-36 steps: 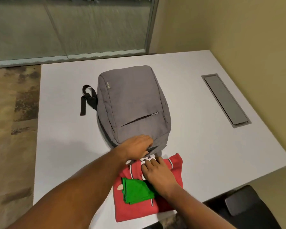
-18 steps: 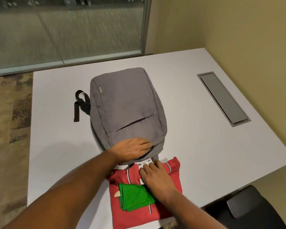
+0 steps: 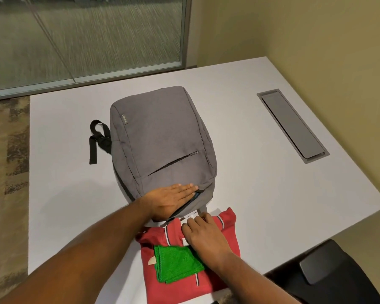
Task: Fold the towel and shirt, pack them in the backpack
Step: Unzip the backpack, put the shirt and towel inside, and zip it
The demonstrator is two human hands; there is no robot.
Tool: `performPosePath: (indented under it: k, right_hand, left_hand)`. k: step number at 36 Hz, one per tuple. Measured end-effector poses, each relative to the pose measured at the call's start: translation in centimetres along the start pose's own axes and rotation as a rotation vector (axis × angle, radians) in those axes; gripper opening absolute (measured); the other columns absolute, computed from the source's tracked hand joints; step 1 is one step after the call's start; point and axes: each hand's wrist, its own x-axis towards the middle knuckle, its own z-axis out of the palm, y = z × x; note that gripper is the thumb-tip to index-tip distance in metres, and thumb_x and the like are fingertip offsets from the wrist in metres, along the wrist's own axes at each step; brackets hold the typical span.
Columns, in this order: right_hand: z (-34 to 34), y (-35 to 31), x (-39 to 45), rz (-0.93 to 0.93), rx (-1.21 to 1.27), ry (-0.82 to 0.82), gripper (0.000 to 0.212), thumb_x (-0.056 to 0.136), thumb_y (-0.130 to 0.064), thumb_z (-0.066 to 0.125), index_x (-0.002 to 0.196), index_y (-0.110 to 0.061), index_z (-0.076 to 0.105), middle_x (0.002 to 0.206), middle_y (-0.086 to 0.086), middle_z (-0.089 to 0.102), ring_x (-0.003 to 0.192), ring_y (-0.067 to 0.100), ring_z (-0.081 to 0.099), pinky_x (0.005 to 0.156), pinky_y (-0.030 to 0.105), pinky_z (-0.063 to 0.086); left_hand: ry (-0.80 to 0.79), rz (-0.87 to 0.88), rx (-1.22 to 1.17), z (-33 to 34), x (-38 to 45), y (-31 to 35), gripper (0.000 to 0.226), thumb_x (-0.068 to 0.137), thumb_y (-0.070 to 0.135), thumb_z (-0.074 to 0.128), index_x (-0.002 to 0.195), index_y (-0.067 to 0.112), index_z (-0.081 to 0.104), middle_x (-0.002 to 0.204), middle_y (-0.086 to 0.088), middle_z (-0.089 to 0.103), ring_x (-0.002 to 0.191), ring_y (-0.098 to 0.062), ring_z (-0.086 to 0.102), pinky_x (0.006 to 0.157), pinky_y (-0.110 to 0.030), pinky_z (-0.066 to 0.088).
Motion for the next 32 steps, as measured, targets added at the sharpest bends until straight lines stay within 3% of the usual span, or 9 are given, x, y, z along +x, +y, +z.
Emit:
performPosePath:
  k: [8,12,16,18,22,32]
  right_hand:
    - [-0.2,-0.3,-0.1,0.022,0.009,-0.009,0.013,0.083,-0.009,0.061,0.09,-0.019,0.059,0.078,-0.001,0.055,0.073,0.021,0.054,0.099,0.044,0.032]
    - [-0.4,-0.6,-0.3,0.042,0.006,-0.037,0.016,0.079,-0.007,0.06,0.091,-0.019,0.059,0.078,-0.002,0.054,0.073,0.021,0.054,0.097,0.042,0.037]
    - [-0.7,-0.8,-0.7,0.039,0.009,-0.022,0.02,0.081,-0.005,0.048,0.091,-0.018,0.058,0.079,-0.002,0.053,0.074,0.02,0.052,0.101,0.043,0.041]
    - [-1.0,-0.7,-1.0,0.04,0.016,-0.005,0.021,0.081,-0.005,0.048,0.092,-0.019,0.06,0.078,-0.003,0.053,0.074,0.019,0.053,0.097,0.041,0.048]
    - [-1.6,-0.7,-1.6,0.036,0.026,0.035,0.024,0.081,-0.002,0.048,0.094,-0.019,0.06,0.078,-0.004,0.051,0.074,0.018,0.052,0.1,0.04,0.036]
    - [-5.0,0.4,-1.5,0.06,0.017,0.182,0.027,0.074,0.002,0.064,0.09,-0.019,0.056,0.082,-0.003,0.052,0.081,0.021,0.055,0.101,0.044,0.036]
  left_hand:
    - [-0.003,0.008,0.147,-0.2,-0.3,-1.3,0.119,0.088,0.033,0.073,0.16,0.016,-0.02,0.166,-0.003,-0.029,0.153,-0.019,-0.022,0.126,-0.04,-0.007]
    - [0.037,-0.025,0.111,0.8,-0.3,-1.5,0.094,0.102,0.022,0.057,0.161,0.017,-0.016,0.168,-0.003,-0.024,0.156,-0.02,-0.015,0.128,-0.045,0.013]
    - [0.017,-0.033,0.059,0.8,-0.3,-1.0,0.071,0.111,0.014,0.037,0.161,0.015,-0.013,0.168,-0.007,-0.021,0.156,-0.022,-0.014,0.129,-0.041,0.007]
    - [0.007,-0.026,0.049,0.3,-0.3,-0.9,0.069,0.11,0.012,0.035,0.161,0.014,-0.012,0.167,-0.007,-0.022,0.157,-0.022,-0.014,0.129,-0.037,0.0]
    - [0.028,0.009,-0.008,-1.1,-0.5,-2.0,0.067,0.109,0.007,0.032,0.163,0.016,-0.007,0.169,-0.006,-0.015,0.157,-0.019,-0.009,0.122,-0.028,-0.007]
    - [0.227,0.076,-0.108,-7.5,-2.9,-4.8,0.07,0.104,-0.008,0.034,0.163,0.019,0.009,0.167,0.004,-0.002,0.155,-0.009,-0.003,0.128,-0.026,0.002]
